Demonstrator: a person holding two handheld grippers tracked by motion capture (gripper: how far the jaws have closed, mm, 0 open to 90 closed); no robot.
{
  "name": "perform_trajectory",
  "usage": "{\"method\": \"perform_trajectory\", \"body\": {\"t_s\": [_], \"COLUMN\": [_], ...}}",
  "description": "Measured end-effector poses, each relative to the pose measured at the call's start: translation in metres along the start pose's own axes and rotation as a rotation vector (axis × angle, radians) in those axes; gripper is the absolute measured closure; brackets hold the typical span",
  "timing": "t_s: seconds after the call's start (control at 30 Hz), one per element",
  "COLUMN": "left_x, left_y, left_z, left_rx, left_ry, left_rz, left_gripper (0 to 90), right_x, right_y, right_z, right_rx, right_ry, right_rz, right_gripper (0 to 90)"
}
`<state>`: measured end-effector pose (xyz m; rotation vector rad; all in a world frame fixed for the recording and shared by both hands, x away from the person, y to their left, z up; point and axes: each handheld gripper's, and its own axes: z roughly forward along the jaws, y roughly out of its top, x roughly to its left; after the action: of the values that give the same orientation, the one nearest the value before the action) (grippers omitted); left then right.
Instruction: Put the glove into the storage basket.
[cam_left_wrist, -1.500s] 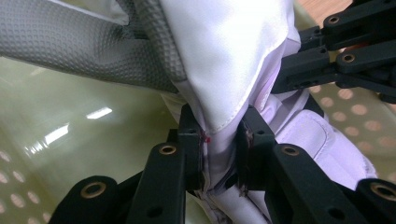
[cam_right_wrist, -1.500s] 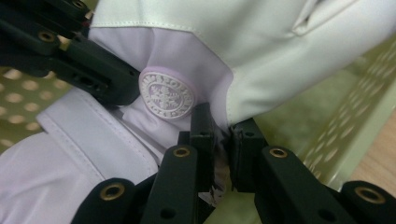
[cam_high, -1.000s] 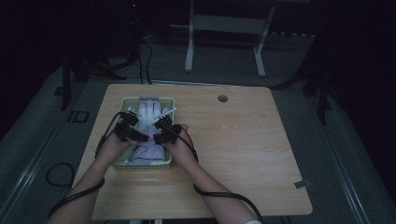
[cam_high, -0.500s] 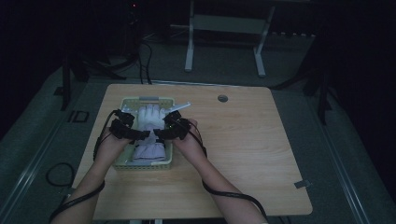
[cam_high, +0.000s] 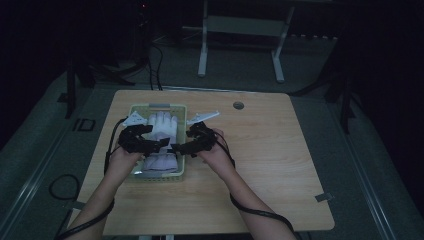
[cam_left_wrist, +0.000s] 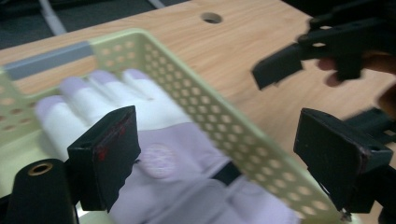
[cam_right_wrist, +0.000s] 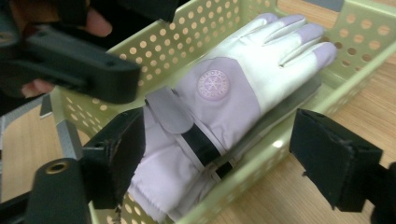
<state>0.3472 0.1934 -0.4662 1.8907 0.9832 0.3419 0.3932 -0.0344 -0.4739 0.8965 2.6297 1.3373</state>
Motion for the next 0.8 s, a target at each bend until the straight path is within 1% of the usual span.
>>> {"method": "perform_trajectory", "body": {"t_s": [0.03,0.17,0.27,0.33,0.4,0.43,0.47,0.5,0.53,0.6,0.63,0.73,0.77,0.8], "left_x": [-0.003,-0.018,-0.030,-0.041,-0.051,-0.057,-0.065,-0.068,-0.073,-0.084,-0.089,-0.102,-0.102,-0.108], "left_y": [0.000,0.002,0.004,0.006,0.006,0.007,0.008,0.008,0.008,0.008,0.008,0.009,0.009,0.009], "left_z": [0.000,0.003,0.006,0.009,0.012,0.014,0.018,0.019,0.022,0.027,0.030,0.037,0.037,0.041], "left_rx": [-0.004,-0.011,-0.026,-0.028,-0.031,-0.027,-0.020,-0.020,-0.015,-0.014,-0.014,-0.008,-0.008,-0.006], "left_ry": [-0.012,-0.053,-0.103,-0.126,-0.148,-0.160,-0.178,-0.184,-0.195,-0.222,-0.237,-0.265,-0.265,-0.280], "left_rz": [-0.001,0.018,0.017,0.033,0.042,0.048,0.058,0.061,0.070,0.085,0.089,0.113,0.113,0.119], "left_gripper": [14.6,14.6,14.6,14.6,14.6,14.6,14.6,14.6,14.6,14.6,14.6,14.6,14.6,14.6], "right_x": [-0.005,-0.012,-0.016,-0.018,-0.020,-0.022,-0.024,-0.026,-0.027,-0.030,-0.032,-0.037,-0.037,-0.039], "right_y": [-0.004,-0.012,-0.017,-0.021,-0.026,-0.028,-0.029,-0.033,-0.034,-0.039,-0.041,-0.050,-0.050,-0.053], "right_z": [-0.006,-0.017,-0.025,-0.032,-0.040,-0.043,-0.046,-0.051,-0.053,-0.060,-0.064,-0.074,-0.074,-0.077], "right_rx": [-0.010,-0.012,-0.016,-0.018,-0.019,-0.019,-0.020,-0.021,-0.022,-0.030,-0.025,-0.023,-0.023,-0.023], "right_ry": [0.002,-0.017,-0.024,-0.035,-0.043,-0.043,-0.043,-0.045,-0.044,-0.045,-0.048,-0.059,-0.059,-0.060], "right_rz": [0.004,-0.006,-0.020,-0.051,-0.067,-0.072,-0.072,-0.074,-0.073,-0.077,-0.079,-0.097,-0.097,-0.109], "right_gripper": [17.7,17.7,17.5,16.9,16.6,16.6,16.6,16.6,16.6,16.6,16.5,16.6,16.6,16.5]}}
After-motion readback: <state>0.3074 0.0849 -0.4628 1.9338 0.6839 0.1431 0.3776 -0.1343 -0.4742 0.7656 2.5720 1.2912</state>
